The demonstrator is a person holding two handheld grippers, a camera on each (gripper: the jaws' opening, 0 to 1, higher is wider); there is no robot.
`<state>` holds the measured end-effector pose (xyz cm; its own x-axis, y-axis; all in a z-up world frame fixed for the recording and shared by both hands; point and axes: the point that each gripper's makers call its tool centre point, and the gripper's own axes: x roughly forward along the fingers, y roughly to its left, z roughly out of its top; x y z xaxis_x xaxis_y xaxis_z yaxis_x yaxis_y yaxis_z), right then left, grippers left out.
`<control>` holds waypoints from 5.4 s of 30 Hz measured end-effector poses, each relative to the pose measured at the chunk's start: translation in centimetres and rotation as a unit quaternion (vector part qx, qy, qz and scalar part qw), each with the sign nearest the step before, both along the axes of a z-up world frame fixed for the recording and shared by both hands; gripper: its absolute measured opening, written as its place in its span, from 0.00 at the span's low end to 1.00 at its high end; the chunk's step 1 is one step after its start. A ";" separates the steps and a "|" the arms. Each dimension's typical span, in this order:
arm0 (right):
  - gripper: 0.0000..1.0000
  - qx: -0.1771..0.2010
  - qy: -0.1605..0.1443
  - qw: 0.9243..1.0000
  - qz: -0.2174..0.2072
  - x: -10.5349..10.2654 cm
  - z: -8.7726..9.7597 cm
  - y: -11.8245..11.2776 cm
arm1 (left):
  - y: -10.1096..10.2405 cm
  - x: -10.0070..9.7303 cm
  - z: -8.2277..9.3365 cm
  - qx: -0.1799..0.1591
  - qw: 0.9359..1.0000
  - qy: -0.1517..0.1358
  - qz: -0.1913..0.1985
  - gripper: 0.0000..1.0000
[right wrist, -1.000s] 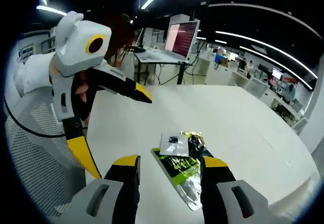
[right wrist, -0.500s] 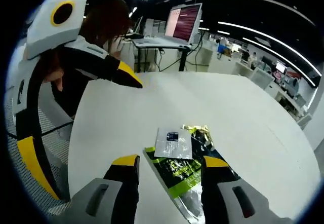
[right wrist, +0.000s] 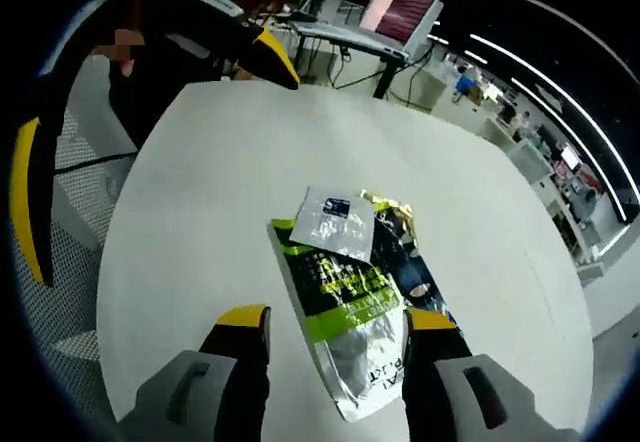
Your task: Arrange the skincare products in the storage area until every visible bottle or jar stands upright without overlapping.
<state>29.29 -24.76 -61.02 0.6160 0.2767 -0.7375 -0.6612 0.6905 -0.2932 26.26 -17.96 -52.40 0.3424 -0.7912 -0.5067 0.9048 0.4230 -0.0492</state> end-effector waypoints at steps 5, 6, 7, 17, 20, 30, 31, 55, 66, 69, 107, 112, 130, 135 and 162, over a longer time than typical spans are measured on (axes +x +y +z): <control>0.38 0.008 -0.001 1.000 -0.008 0.2 0.0 -0.2 | 0.1 0.0 -0.2 0.003 1.000 0.004 0.000 0.96; 0.35 0.012 0.000 1.000 -0.009 0.2 0.0 -0.2 | 0.0 0.0 -0.2 0.002 1.000 0.004 -0.001 0.96; 0.32 0.014 0.003 1.000 -0.010 0.0 -0.1 -0.2 | 0.1 0.0 -0.2 0.002 1.000 0.005 -0.001 0.96; 0.00 -0.002 -0.006 1.000 0.025 -0.9 -1.0 1.1 | 0.2 -0.1 -0.5 0.008 1.000 0.010 -0.004 0.93; 0.00 0.006 -0.005 1.000 0.019 -0.7 -1.0 1.1 | 0.0 -0.4 -0.8 0.014 1.000 0.012 -0.012 0.92; 0.00 0.003 -0.020 0.999 0.032 -1.0 -0.2 1.2 | -1.1 -1.0 -1.0 0.048 0.996 -0.046 -0.066 0.66; 0.00 0.009 -0.022 0.999 0.032 -1.0 0.1 1.2 | -1.2 -0.7 -1.0 0.057 0.994 -0.066 -0.071 0.61; 0.00 0.024 -0.032 0.999 0.015 -2.4 1.5 0.4 | -5.3 2.3 -6.9 0.256 0.884 -0.311 -0.238 0.35; 0.09 0.015 -0.029 0.999 0.015 -2.5 0.0 0.3 | -4.5 4.3 -6.9 0.258 0.886 -0.322 -0.211 0.22; 0.07 0.006 -0.028 0.999 0.018 -2.3 -0.7 0.1 | -4.7 4.4 -7.0 0.253 0.890 -0.319 -0.207 0.21; 0.02 -0.042 -0.078 0.995 0.046 -1.3 0.0 -0.3 | -6.3 4.2 -8.0 0.251 0.873 -0.349 -0.230 0.01; 0.06 -0.059 -0.111 0.991 0.053 -0.6 0.9 -0.5 | -6.2 4.4 -7.5 0.249 0.876 -0.346 -0.225 0.01; 0.00 -0.088 -0.120 0.986 0.076 0.2 0.7 -0.3 | -7.0 3.4 -7.4 0.249 0.854 -0.379 -0.255 0.13; 0.00 -0.076 -0.128 0.985 0.088 -0.2 1.8 0.8 | -6.6 4.7 -7.4 0.262 0.849 -0.392 -0.239 0.10; 0.10 -0.125 -0.159 0.972 0.122 0.5 0.7 0.7 | -5.5 4.6 -7.8 0.270 0.860 -0.366 -0.231 0.01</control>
<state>29.79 -24.06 -60.31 0.7624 0.2797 -0.5835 -0.6448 0.4046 -0.6485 30.90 -23.51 -60.23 0.4381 -0.6455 -0.6256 0.6872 -0.2082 0.6960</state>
